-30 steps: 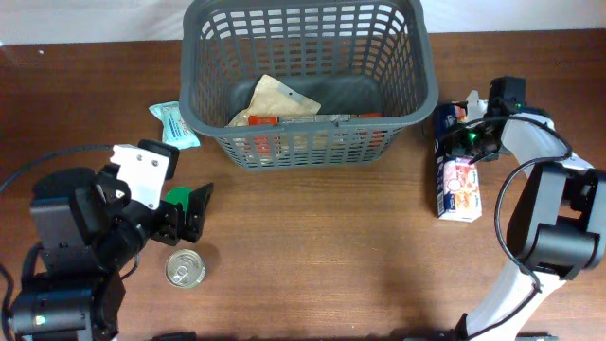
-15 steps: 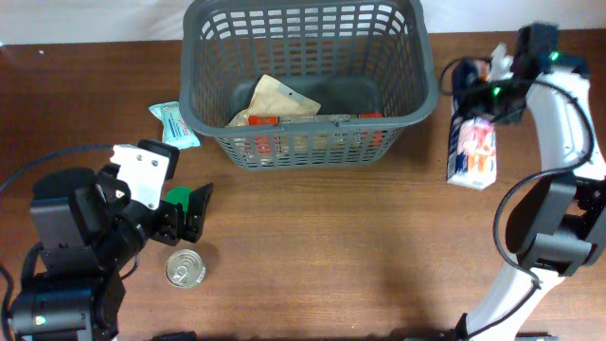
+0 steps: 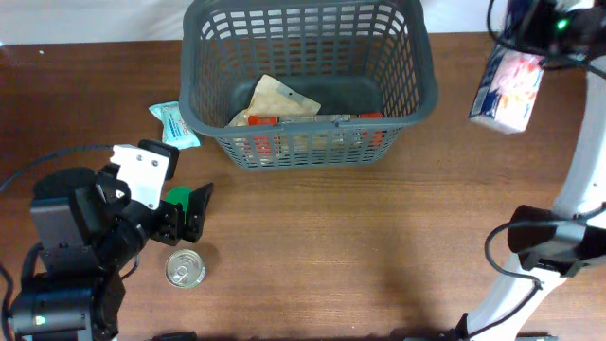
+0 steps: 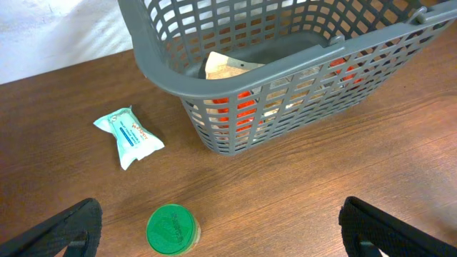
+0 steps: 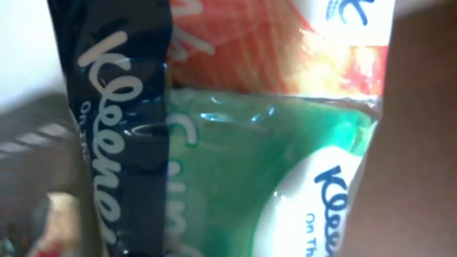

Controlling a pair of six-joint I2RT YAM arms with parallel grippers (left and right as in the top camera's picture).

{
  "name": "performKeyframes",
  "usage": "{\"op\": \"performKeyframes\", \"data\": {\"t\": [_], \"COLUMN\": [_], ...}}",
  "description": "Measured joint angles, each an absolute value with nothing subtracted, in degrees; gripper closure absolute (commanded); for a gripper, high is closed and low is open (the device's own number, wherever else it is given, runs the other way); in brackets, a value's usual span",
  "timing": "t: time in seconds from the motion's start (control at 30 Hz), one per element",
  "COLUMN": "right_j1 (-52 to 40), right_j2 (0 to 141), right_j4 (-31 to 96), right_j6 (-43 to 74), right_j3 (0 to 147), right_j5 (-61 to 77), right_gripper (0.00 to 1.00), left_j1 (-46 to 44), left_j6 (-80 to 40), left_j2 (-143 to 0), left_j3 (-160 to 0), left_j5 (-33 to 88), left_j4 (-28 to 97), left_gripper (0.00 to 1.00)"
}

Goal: Pack container
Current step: 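Carry the Kleenex packs over the basket and release them inside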

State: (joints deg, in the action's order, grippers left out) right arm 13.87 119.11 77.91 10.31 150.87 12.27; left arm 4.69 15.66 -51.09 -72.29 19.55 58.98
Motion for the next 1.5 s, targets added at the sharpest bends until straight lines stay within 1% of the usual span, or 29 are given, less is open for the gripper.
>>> {"op": "performKeyframes", "data": {"t": [0.03, 0.17, 0.3, 0.4, 0.53, 0.63, 0.67, 0.7, 0.93, 1.07, 1.1, 1.17, 1.2, 1.37, 1.5], "right_j1": [13.6, 11.5, 5.9, -1.1, -9.9, -15.6, -18.0, -18.3, -22.1, -22.5, -22.5, -22.5, -22.5, -22.5, -22.5], "right_j2": [119.1, 119.1, 119.0, 119.0, 119.2, 119.5, 120.0, 120.0, 127.1, 132.4, 133.1, 134.1, 134.2, 134.1, 132.6], "right_j4": [78.0, 77.7, 73.8, 70.2, 67.1, 64.5, 63.2, 63.0, 61.0, 60.0, 59.9, 59.9, 59.9, 58.3, 60.5], "right_j6": [10.5, 10.5, 7.6, 1.5, -7.3, -14.5, -18.7, -19.1, -33.7, -38.0, -38.7, -39.9, -40.1, -40.7, -37.5], "right_j3": [153.2, 162.5, 168.5, 169.7, 169.5, 168.5, 167.9, 167.8, 164.7, 163.8, 163.7, 163.4, 163.4, 163.7, 163.7], "right_j5": [12.3, 12.3, 12.3, 12.3, 12.1, 10.9, 9.9, 9.8, 7.3, 6.8, 6.7, 6.5, 6.4, 6.2, 4.9], "right_gripper": [0.69, 0.7, 0.69, 0.7, 0.74, 0.74, 0.74, 0.74, 0.73, 0.73, 0.64, 0.26, 0.01, 0.01, 0.01], "left_j1": [4.7, 4.7, 4.7, 4.7, 4.7, 4.7, 4.7, 4.7, 4.7, 4.7, 4.7, 4.7, 4.7, 4.7, 4.7], "left_j6": [15.7, 15.7, 15.7, 15.6, 15.6, 15.7, 15.6, 15.7, 15.7, 15.7, 15.7, 15.7, 15.7, 15.7, 15.6], "left_j2": [-51.1, -51.1, -51.1, -51.1, -51.1, -51.1, -51.1, -51.1, -51.1, -51.1, -51.1, -51.1, -51.1, -51.1, -51.1], "left_j3": [-72.3, -72.3, -72.3, -72.3, -72.3, -72.3, -72.3, -72.3, -72.3, -72.3, -72.3, -72.3, -72.3, -72.3, -72.3], "left_j5": [19.6, 19.6, 19.6, 19.6, 19.6, 19.6, 19.6, 19.6, 19.6, 19.6, 19.6, 19.6, 19.6, 19.6, 19.6], "left_j4": [58.9, 59.0, 59.0, 59.0, 59.0, 59.0, 59.0, 59.0, 59.0, 59.0, 59.0, 59.0, 59.0, 59.0, 58.9], "left_gripper": [0.01, 0.01, 0.01, 0.01, 0.01, 0.01, 0.01, 0.01, 0.01, 0.01, 0.01, 0.01, 0.01, 0.01, 0.01]}}
